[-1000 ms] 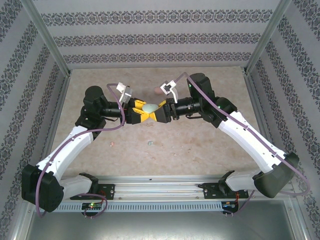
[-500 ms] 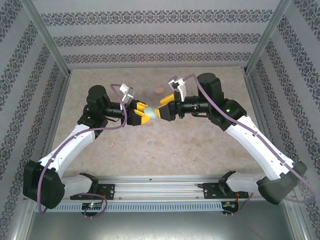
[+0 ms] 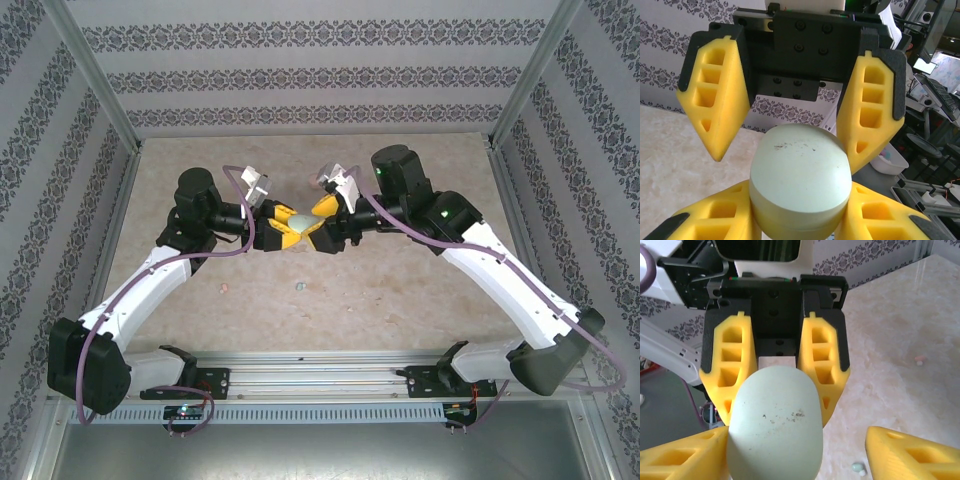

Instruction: Insert wireless bluetooth earbuds into charging case

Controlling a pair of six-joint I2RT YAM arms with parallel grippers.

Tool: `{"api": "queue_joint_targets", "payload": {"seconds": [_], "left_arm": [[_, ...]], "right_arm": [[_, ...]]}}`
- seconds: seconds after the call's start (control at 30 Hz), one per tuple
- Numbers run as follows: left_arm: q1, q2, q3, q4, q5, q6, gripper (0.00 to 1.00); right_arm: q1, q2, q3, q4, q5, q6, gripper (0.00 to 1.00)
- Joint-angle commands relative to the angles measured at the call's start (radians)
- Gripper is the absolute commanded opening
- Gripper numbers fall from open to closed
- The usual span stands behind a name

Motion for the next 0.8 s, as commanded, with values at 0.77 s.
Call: {"api": "queue_joint_targets", "payload": {"seconds": [0.77], "left_arm": [[-0.007, -0.002, 0.009, 0.090, 0.010, 0.005, 0.15]], "right_arm": [[-0.097, 0.019, -0.061, 0.241, -0.208, 0.305, 0.43]]}}
